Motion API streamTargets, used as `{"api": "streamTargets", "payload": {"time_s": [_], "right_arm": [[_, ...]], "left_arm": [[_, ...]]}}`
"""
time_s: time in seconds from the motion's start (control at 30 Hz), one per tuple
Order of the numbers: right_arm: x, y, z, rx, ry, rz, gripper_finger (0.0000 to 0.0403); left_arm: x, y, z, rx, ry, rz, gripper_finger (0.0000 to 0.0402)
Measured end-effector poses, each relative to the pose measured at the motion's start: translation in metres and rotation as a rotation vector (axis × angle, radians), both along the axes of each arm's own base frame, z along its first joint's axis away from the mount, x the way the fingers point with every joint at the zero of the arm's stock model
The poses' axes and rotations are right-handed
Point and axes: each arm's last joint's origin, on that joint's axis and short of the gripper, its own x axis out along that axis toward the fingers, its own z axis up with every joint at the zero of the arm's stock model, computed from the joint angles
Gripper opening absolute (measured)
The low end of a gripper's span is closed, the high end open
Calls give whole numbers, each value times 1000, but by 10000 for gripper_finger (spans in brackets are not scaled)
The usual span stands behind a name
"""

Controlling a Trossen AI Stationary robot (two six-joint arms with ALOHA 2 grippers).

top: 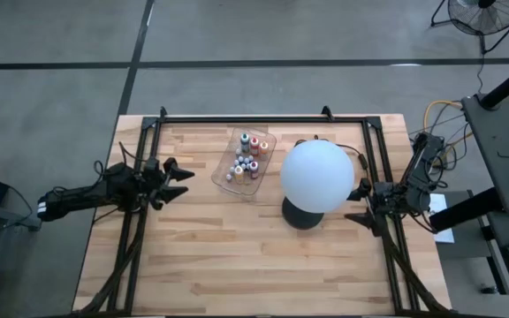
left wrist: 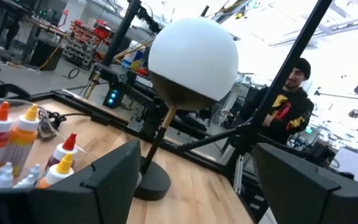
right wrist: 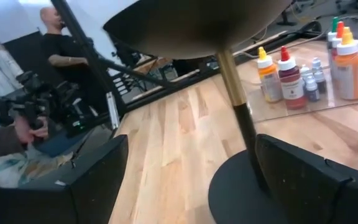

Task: Pick & Place food coloring
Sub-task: Return to Home Position

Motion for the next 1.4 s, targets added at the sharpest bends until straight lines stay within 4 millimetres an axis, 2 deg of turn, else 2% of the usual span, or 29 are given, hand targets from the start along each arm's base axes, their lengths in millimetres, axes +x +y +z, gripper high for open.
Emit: {"api": "streamTargets", "payload": {"time_s": [0.2, 0.4, 0.57, 1.4], "right_arm": [[0, -3, 0, -5, -6, -105, 350], [0, -6, -2, -39, -2, -214, 343], [0, -8, -3, 6, -15, -345, 341], [0, -8, -3, -4, -9, -339, 348]], "left_arm": [[1, 1, -6, 16, 56, 18, 279], [3, 4, -17, -51, 174, 136, 279], [3, 5, -19, -30, 197, 145, 279], [6, 5, -23, -42, 249, 144, 279]]}}
